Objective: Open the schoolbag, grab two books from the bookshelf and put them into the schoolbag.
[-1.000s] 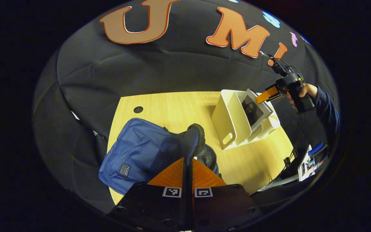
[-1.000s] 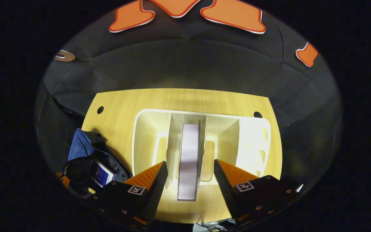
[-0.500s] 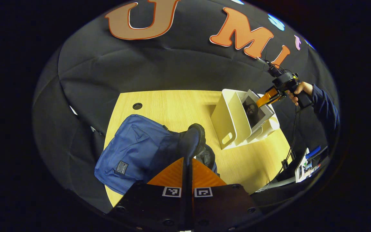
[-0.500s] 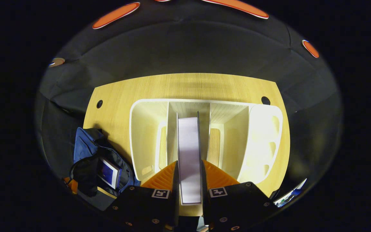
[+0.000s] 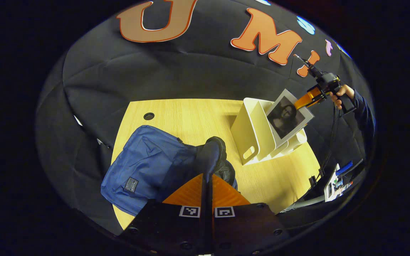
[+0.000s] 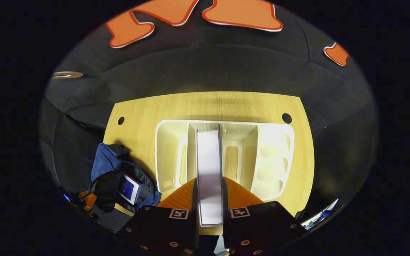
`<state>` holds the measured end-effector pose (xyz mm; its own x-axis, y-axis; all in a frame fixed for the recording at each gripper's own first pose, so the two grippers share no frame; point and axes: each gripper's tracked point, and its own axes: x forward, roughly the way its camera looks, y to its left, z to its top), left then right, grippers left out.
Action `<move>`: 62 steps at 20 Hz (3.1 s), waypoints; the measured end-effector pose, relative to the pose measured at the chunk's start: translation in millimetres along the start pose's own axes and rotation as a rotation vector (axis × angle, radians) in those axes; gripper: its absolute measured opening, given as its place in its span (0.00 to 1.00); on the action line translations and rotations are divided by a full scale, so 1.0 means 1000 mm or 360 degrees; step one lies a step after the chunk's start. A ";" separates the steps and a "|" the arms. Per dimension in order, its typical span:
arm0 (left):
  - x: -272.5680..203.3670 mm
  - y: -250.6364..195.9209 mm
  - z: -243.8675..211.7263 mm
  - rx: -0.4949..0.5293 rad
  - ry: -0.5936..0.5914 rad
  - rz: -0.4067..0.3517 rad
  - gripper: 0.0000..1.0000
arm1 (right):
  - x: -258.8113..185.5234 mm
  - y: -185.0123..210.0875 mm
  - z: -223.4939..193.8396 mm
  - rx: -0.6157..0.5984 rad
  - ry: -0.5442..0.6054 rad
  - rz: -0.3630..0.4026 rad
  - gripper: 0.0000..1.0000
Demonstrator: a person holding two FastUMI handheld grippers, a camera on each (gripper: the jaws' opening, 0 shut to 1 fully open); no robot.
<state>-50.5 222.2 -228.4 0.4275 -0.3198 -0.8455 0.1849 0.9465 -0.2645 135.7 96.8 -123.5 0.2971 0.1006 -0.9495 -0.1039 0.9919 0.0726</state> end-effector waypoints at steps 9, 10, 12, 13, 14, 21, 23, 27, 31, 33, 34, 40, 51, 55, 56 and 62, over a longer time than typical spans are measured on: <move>0.000 -0.005 -0.002 0.0027 -0.0003 -0.0020 0.01 | -0.068 0.001 -0.003 0.0033 -0.0132 0.0124 0.27; 0.001 -0.006 -0.003 0.0031 -0.0001 -0.0020 0.01 | -0.076 0.004 -0.004 0.0044 -0.0147 0.0160 0.27; 0.000 -0.006 -0.004 0.0044 -0.0002 -0.0016 0.01 | -0.093 0.005 -0.006 0.0058 -0.0190 0.0209 0.27; 0.000 -0.007 -0.004 0.0048 -0.0005 -0.0016 0.01 | -0.100 0.006 -0.006 0.0062 -0.0216 0.0233 0.27; -0.002 -0.008 -0.004 0.0051 -0.0003 -0.0016 0.01 | -0.105 0.007 -0.007 0.0074 -0.0233 0.0264 0.27; -0.004 -0.003 0.000 0.0082 -0.0018 0.0031 0.01 | -0.124 0.029 -0.037 0.0221 -0.0332 0.0559 0.27; -0.006 -0.002 0.002 0.0102 -0.0012 0.0044 0.01 | -0.122 0.038 -0.048 0.0264 -0.0337 0.0671 0.27; -0.009 0.001 0.008 0.0181 -0.0001 0.0070 0.01 | -0.112 0.059 -0.067 0.0329 -0.0348 0.0806 0.27; -0.010 0.001 0.010 0.0217 0.0013 0.0075 0.01 | -0.107 0.076 -0.086 0.0392 -0.0353 0.0916 0.26; -0.009 0.001 0.010 0.0224 0.0015 0.0078 0.01 | -0.101 0.086 -0.095 0.0411 -0.0363 0.0965 0.26; -0.010 0.000 0.010 0.0224 0.0014 0.0079 0.01 | -0.098 0.090 -0.099 0.0453 -0.0382 0.1004 0.26; -0.010 0.000 0.011 0.0231 0.0017 0.0096 0.01 | -0.072 0.130 -0.129 0.0596 -0.0319 0.1209 0.26; -0.014 0.004 0.018 0.0242 -0.0002 0.0137 0.01 | -0.012 0.185 -0.175 0.0755 -0.0255 0.1229 0.26; -0.017 0.002 0.021 0.0265 -0.0005 0.0132 0.01 | 0.013 0.210 -0.178 0.0741 -0.0268 0.1157 0.26; -0.018 0.000 0.022 0.0268 -0.0008 0.0128 0.01 | 0.018 0.216 -0.179 0.0731 -0.0274 0.1136 0.26; -0.019 -0.009 0.024 0.0307 -0.0013 0.0102 0.01 | 0.042 0.257 -0.179 0.0701 -0.0254 0.1091 0.26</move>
<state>-39.4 219.0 -198.7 0.4508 -0.2605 -0.8537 0.3229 0.9393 -0.1161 -48.8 341.8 -199.2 0.4378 0.6706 -0.5988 0.0603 0.6426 0.7638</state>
